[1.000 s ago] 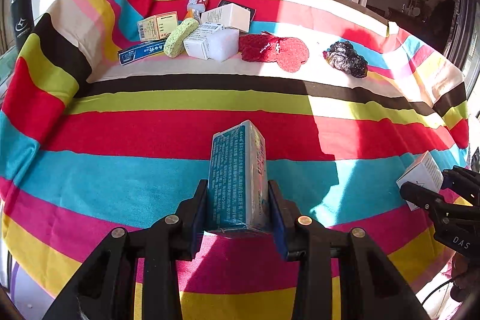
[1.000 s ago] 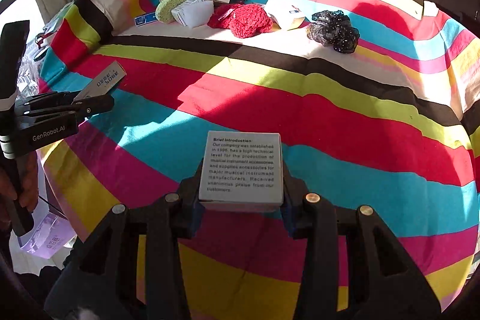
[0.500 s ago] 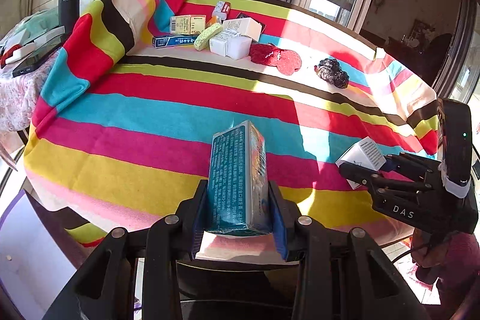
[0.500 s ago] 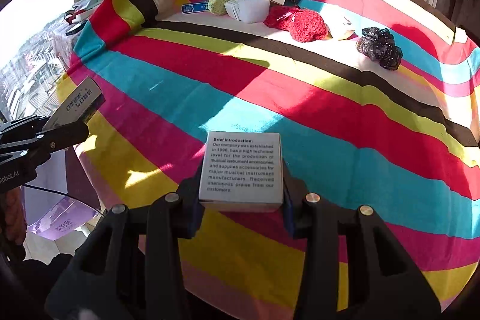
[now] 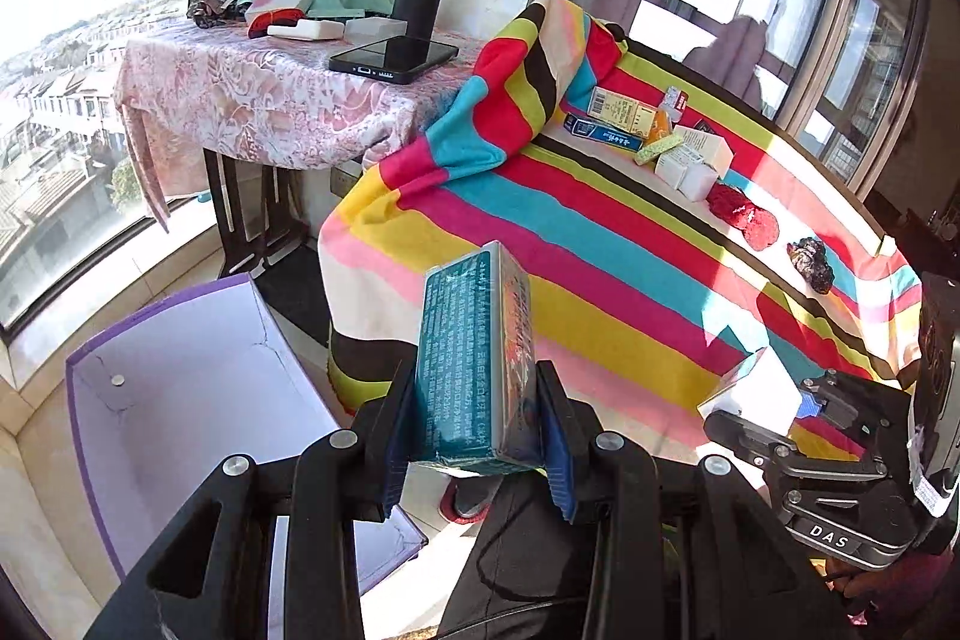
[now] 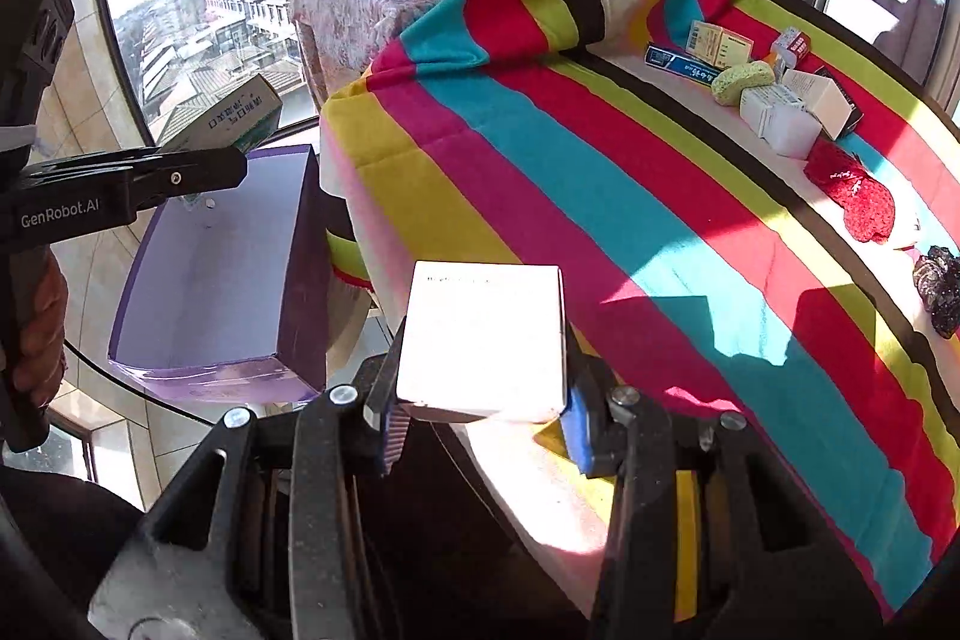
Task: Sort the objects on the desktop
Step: 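Carry the teal box in the left tool while the right tool carries a white box, then open both tools to drop the two boxes into the cardboard box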
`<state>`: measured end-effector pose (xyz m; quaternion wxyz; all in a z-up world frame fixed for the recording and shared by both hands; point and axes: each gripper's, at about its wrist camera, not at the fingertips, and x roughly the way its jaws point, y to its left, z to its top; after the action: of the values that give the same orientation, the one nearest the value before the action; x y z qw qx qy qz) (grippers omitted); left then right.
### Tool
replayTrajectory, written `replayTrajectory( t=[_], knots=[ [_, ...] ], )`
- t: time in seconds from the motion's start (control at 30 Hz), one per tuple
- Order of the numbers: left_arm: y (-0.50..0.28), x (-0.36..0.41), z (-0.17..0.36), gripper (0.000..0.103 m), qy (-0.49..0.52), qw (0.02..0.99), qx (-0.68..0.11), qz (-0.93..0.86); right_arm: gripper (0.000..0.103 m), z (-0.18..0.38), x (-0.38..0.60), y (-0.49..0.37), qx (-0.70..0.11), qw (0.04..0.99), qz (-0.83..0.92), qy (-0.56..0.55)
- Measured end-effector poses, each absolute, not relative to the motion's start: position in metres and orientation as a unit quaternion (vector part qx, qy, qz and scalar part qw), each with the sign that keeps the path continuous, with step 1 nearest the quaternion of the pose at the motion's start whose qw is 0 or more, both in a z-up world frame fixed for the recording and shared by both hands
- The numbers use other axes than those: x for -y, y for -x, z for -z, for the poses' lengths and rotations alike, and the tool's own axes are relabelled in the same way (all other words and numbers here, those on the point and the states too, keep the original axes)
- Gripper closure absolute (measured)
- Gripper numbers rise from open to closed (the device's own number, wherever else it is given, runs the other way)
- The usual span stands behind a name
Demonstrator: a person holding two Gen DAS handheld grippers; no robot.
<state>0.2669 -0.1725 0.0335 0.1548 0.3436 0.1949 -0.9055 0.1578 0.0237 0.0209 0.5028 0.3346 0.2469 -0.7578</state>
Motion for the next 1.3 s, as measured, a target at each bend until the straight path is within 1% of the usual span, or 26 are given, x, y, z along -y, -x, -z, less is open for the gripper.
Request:
replayTrajectory(
  t=[0.13, 0.27, 0.5, 0.8, 0.87, 0.9, 0.93, 0.97, 1.0, 1.1, 1.2, 1.3],
  knots=[
    [-0.289, 0.212, -0.024, 0.065, -0.349, 0.211, -0.208, 0.889, 0.058, -0.013, 0.027, -0.189, -0.286, 0.565, 0.705, -0.319],
    [-0.306, 0.245, -0.015, 0.065, -0.349, 0.259, -0.219, 0.874, 0.058, -0.002, 0.075, -0.218, -0.329, 0.604, 0.661, -0.301],
    [-0.326, 0.298, 0.004, 0.065, -0.353, 0.327, -0.228, 0.846, 0.058, 0.027, 0.139, -0.249, -0.386, 0.619, 0.619, -0.291],
    [-0.336, 0.334, 0.035, 0.064, -0.367, 0.375, -0.252, 0.813, 0.057, 0.069, 0.194, -0.265, -0.421, 0.618, 0.589, -0.308],
    [-0.335, 0.343, 0.042, 0.060, -0.376, 0.385, -0.258, 0.802, 0.056, 0.078, 0.204, -0.265, -0.422, 0.621, 0.579, -0.319],
    [-0.335, 0.350, 0.046, 0.047, -0.382, 0.393, -0.266, 0.793, 0.049, 0.082, 0.206, -0.263, -0.420, 0.620, 0.578, -0.325],
    [-0.337, 0.354, 0.048, 0.032, -0.384, 0.400, -0.273, 0.786, 0.046, 0.084, 0.207, -0.261, -0.414, 0.619, 0.580, -0.331],
    [-0.340, 0.357, 0.048, 0.028, -0.381, 0.403, -0.278, 0.785, 0.039, 0.085, 0.207, -0.258, -0.406, 0.619, 0.582, -0.336],
    [-0.342, 0.358, 0.047, 0.025, -0.376, 0.405, -0.277, 0.786, 0.034, 0.084, 0.204, -0.254, -0.397, 0.620, 0.583, -0.343],
    [-0.343, 0.357, 0.045, 0.021, -0.377, 0.422, -0.257, 0.783, 0.031, 0.081, 0.194, -0.246, -0.378, 0.619, 0.589, -0.356],
    [-0.338, 0.352, 0.045, 0.021, -0.381, 0.419, -0.254, 0.784, 0.028, 0.074, 0.184, -0.241, -0.357, 0.624, 0.594, -0.360],
    [-0.329, 0.344, 0.043, 0.021, -0.381, 0.406, -0.260, 0.789, 0.028, 0.067, 0.172, -0.241, -0.338, 0.632, 0.594, -0.364]
  ],
)
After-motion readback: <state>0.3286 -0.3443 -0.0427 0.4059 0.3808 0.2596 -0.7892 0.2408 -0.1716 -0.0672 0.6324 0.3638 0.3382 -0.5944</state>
